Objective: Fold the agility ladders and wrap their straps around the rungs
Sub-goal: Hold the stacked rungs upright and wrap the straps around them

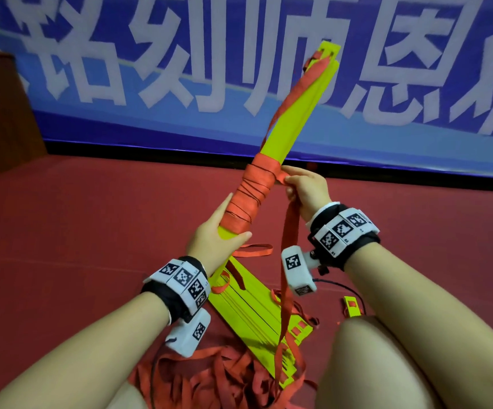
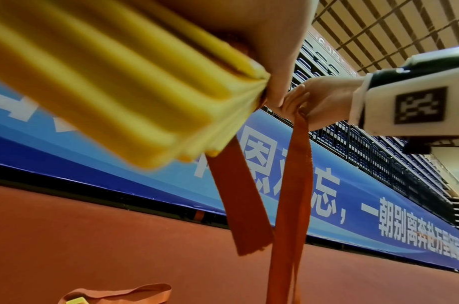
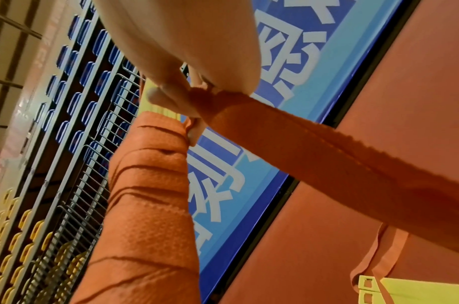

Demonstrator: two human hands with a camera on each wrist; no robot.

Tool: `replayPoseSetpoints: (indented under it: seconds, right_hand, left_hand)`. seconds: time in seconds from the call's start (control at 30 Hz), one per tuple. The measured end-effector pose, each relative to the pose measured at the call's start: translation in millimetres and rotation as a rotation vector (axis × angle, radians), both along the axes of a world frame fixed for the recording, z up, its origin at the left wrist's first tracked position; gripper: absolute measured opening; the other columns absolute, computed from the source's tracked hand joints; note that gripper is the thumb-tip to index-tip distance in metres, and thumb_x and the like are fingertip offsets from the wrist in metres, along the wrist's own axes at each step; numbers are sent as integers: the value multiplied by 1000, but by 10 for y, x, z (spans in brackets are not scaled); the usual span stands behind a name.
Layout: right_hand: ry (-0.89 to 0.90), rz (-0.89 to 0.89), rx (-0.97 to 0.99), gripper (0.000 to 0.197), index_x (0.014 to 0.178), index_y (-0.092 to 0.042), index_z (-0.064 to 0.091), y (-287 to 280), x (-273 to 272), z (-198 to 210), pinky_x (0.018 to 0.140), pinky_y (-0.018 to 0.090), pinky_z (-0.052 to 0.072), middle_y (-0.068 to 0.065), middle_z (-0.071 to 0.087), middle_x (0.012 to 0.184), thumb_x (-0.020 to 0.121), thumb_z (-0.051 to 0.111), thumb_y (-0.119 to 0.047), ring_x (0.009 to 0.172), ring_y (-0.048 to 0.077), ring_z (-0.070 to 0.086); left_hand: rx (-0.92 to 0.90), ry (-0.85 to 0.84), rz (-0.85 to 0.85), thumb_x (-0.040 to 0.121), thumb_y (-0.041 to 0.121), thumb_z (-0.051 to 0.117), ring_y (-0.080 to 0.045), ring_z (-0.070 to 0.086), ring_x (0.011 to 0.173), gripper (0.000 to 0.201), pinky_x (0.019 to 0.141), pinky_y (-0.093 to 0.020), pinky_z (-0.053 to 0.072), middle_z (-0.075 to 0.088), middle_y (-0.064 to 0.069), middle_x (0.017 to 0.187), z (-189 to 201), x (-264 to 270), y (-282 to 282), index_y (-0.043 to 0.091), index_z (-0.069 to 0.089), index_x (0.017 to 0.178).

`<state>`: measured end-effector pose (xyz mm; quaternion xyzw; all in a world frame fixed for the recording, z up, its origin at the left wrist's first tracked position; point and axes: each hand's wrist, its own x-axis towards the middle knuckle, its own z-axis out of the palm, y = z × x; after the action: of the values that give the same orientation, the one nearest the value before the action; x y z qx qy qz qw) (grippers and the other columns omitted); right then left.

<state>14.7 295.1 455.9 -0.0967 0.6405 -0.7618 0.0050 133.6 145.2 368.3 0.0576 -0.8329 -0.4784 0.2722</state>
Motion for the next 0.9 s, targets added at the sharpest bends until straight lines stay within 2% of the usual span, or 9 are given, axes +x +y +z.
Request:
replayPoseSetpoints:
  seconds: [0.13, 0.27, 0.37, 0.5, 0.6, 0.7, 0.77, 0.83, 0.9]
  right_hand:
    - [-19, -86, 1, 32, 98, -4, 69, -57, 29, 21, 34, 16, 29, 6, 52, 56, 85, 43, 9, 30, 5, 40]
    - [31, -47, -38, 22, 70, -11, 57, -121, 66, 71, 37, 18, 28, -1, 52, 46, 91, 51, -10, 33, 11, 45]
    - [61, -51, -33, 22, 88, -13, 61, -135, 85, 65, 44, 23, 38, -4, 55, 69, 89, 64, -35, 51, 12, 52]
    - [59, -190, 25, 66, 102, -17, 62, -126, 42, 31, 69, 40, 53, 1, 69, 90, 58, 71, -66, 80, 25, 66]
    - [94, -170, -3, 48, 102, -15, 61, -56, 37, 34, 58, 30, 49, 2, 67, 90, 74, 71, -53, 74, 20, 62]
    - [164, -90, 12, 24, 92, -16, 58, 4, 40, 34, 44, 20, 38, -6, 58, 71, 86, 69, -36, 56, 9, 52]
    - [240, -31, 30, 20, 81, -18, 55, 15, 88, 54, 42, 20, 34, -7, 49, 61, 88, 67, -31, 46, 7, 44]
    - [281, 29, 58, 22, 75, -17, 52, 8, 153, 94, 42, 21, 33, -6, 44, 57, 90, 65, -28, 43, 8, 39]
    - [290, 79, 56, 23, 73, -17, 53, -4, 221, 138, 43, 21, 32, -7, 43, 55, 90, 65, -27, 43, 7, 38]
  left_hand:
    - [-82, -56, 83, 79, 41, 76, -20, 65, 102, 86, 88, -35, 52, 67, 12, 107, -7, 44, 78, 54, 23, 146]
    - [-417, -137, 269, 83, 57, 64, -27, 63, 87, 87, 64, -31, 40, 65, 0, 93, 51, 93, 139, 49, 10, 150]
    - [-730, -82, 361, 81, 59, 65, -25, 60, 76, 90, 58, -33, 39, 50, -1, 83, 54, 125, 100, 39, 15, 153]
    - [-922, 207, 338, 83, 38, 69, -29, 58, 74, 78, 61, -38, 47, 54, -8, 84, -57, 44, 11, 29, 27, 148]
    - [-754, 132, 222, 91, 40, 48, -30, 56, 82, 64, 64, -36, 44, 50, -6, 92, 6, 59, 68, 33, 24, 151]
    - [-378, -87, 86, 94, 42, 54, -30, 55, 97, 72, 74, -32, 38, 44, -3, 105, 26, 59, 170, 38, 13, 153]
    - [-173, -174, -4, 92, 46, 57, -28, 50, 119, 78, 88, -26, 35, 44, -6, 126, 22, 31, 187, 36, 12, 154]
    - [-63, -158, -93, 85, 55, 61, -18, 38, 135, 85, 98, -21, 27, 39, -3, 145, 16, 11, 200, 33, 16, 154]
    - [51, -92, -164, 81, 53, 66, 4, 45, 125, 85, 99, -11, 30, 47, 3, 142, 21, 6, 220, 28, 25, 152]
